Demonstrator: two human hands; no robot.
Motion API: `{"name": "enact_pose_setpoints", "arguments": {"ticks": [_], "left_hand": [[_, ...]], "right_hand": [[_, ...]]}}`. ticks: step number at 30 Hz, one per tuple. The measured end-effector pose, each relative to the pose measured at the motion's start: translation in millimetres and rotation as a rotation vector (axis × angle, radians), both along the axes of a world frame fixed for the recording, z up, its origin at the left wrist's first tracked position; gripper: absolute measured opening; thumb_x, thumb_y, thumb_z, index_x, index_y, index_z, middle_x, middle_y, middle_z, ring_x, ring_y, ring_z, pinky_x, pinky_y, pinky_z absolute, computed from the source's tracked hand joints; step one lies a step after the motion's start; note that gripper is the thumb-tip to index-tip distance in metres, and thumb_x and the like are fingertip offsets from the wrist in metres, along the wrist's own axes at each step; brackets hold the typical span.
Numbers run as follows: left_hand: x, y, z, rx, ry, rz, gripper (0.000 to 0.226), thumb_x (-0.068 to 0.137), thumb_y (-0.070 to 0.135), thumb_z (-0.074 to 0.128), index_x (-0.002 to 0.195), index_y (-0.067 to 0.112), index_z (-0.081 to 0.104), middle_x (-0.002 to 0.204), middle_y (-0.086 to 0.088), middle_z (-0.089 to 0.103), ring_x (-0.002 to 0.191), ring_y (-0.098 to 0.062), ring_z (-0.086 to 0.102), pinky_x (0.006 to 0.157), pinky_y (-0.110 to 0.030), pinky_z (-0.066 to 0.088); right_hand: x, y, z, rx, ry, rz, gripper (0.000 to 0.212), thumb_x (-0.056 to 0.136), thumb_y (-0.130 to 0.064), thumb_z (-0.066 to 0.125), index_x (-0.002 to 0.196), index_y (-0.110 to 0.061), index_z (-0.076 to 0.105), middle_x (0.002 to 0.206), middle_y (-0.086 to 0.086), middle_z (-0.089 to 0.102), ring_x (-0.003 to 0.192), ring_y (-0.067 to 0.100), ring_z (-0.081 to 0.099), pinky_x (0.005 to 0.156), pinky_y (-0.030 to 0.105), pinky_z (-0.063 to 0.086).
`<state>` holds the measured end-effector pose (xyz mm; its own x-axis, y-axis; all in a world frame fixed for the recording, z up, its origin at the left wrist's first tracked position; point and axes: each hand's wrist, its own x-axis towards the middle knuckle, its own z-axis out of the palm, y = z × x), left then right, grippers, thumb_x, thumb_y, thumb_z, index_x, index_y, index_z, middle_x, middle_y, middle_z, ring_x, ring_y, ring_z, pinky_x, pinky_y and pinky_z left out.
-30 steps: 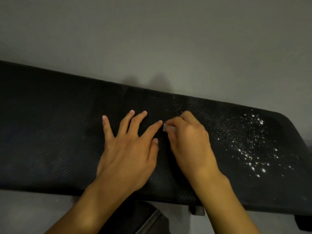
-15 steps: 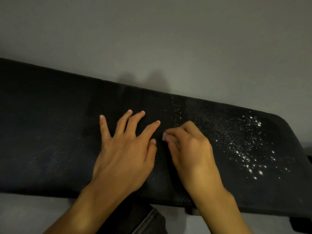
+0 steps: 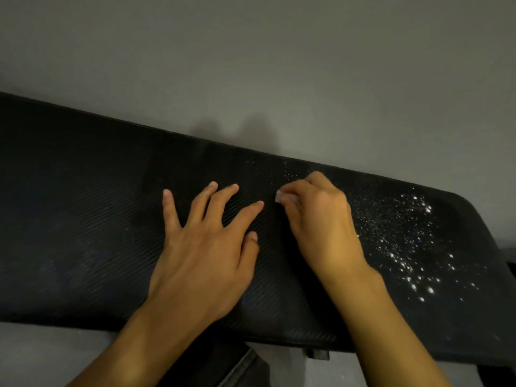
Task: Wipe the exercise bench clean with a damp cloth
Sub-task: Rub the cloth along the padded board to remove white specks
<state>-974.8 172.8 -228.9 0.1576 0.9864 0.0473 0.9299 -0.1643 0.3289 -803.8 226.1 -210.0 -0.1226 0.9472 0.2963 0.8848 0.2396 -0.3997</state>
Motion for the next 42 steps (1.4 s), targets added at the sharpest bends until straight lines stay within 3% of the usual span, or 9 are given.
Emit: {"name": "enact_pose_setpoints", "arguments": {"ticks": [8,16,22,27,30,33,37,42], "left_hand": [[0.7,1.1,-1.7,0.017,-0.007,0.001,0.052,0.097,0.048,0.035,0.147,0.042,0.046,0.159,-0.003,0.041,0.153,-0.026,0.027,0.119,-0.074,0.01],[1.2,1.7,-2.0,0.013,-0.015,0.003,0.052,0.096,0.048,0.034,0.146,0.042,0.049,0.159,-0.003,0.042,0.153,-0.026,0.028,0.118,-0.075,0.01],[-0.3,1.2,-2.1,0.029,-0.037,-0.003,0.052,0.095,0.047,0.038,0.145,0.039,0.052,0.157,-0.004,0.045,0.152,-0.027,0.03,0.119,-0.074,0.011],[-1.0,1.1,-0.8,0.023,-0.049,-0.005,0.051,0.096,0.048,0.037,0.144,0.042,0.051,0.157,-0.002,0.044,0.153,-0.025,0.029,0.12,-0.072,0.008],[-1.8,0.7,-0.9,0.026,-0.049,-0.01,0.052,0.097,0.048,0.036,0.145,0.038,0.052,0.157,-0.003,0.044,0.152,-0.026,0.03,0.12,-0.072,0.009],[-1.8,1.5,-1.6,0.028,-0.032,-0.003,0.056,0.096,0.049,0.035,0.147,0.033,0.051,0.157,-0.003,0.044,0.152,-0.025,0.031,0.12,-0.072,0.01],[-2.7,2.6,-3.7,0.047,-0.021,0.017,0.062,0.094,0.052,0.036,0.148,0.024,0.05,0.156,-0.003,0.046,0.151,-0.023,0.034,0.12,-0.07,0.013],[-1.2,3.4,-7.8,0.074,-0.016,0.042,0.071,0.091,0.054,0.037,0.146,0.012,0.053,0.153,-0.007,0.051,0.148,-0.025,0.04,0.118,-0.071,0.019]], "right_hand": [[7.0,-51.2,8.8,-0.065,0.043,0.127,0.014,0.095,-0.02,0.065,0.107,-0.02,0.073,0.098,-0.01,0.056,0.085,0.005,0.061,0.076,0.025,0.055],[1.0,39.4,1.3,0.008,-0.031,-0.035,0.013,0.097,-0.016,0.063,0.104,-0.014,0.074,0.1,0.004,0.062,0.086,0.022,0.064,0.08,0.043,0.055],[8.0,-9.6,11.2,-0.06,-0.012,0.136,0.012,0.095,-0.02,0.067,0.105,-0.02,0.074,0.1,-0.01,0.061,0.087,0.003,0.061,0.08,0.023,0.053],[4.4,64.0,1.6,0.025,-0.11,0.037,0.014,0.097,-0.015,0.062,0.1,-0.012,0.075,0.099,0.007,0.061,0.08,0.025,0.064,0.073,0.035,0.052],[-8.5,86.2,-0.9,0.022,-0.102,-0.023,0.015,0.097,-0.014,0.062,0.102,-0.01,0.074,0.103,0.011,0.062,0.085,0.03,0.066,0.078,0.04,0.054],[-19.2,58.0,2.7,-0.01,-0.058,0.023,0.016,0.098,-0.018,0.06,0.104,-0.014,0.075,0.105,0.004,0.063,0.087,0.02,0.066,0.082,0.035,0.055],[-15.0,-15.8,10.1,-0.077,-0.004,0.194,0.014,0.097,-0.02,0.062,0.106,-0.02,0.074,0.1,-0.01,0.058,0.082,0.002,0.06,0.075,0.022,0.054],[-12.3,-39.0,9.4,-0.109,0.019,0.23,0.013,0.095,-0.022,0.063,0.102,-0.022,0.074,0.099,-0.014,0.057,0.084,0.002,0.06,0.074,0.021,0.053]]}}
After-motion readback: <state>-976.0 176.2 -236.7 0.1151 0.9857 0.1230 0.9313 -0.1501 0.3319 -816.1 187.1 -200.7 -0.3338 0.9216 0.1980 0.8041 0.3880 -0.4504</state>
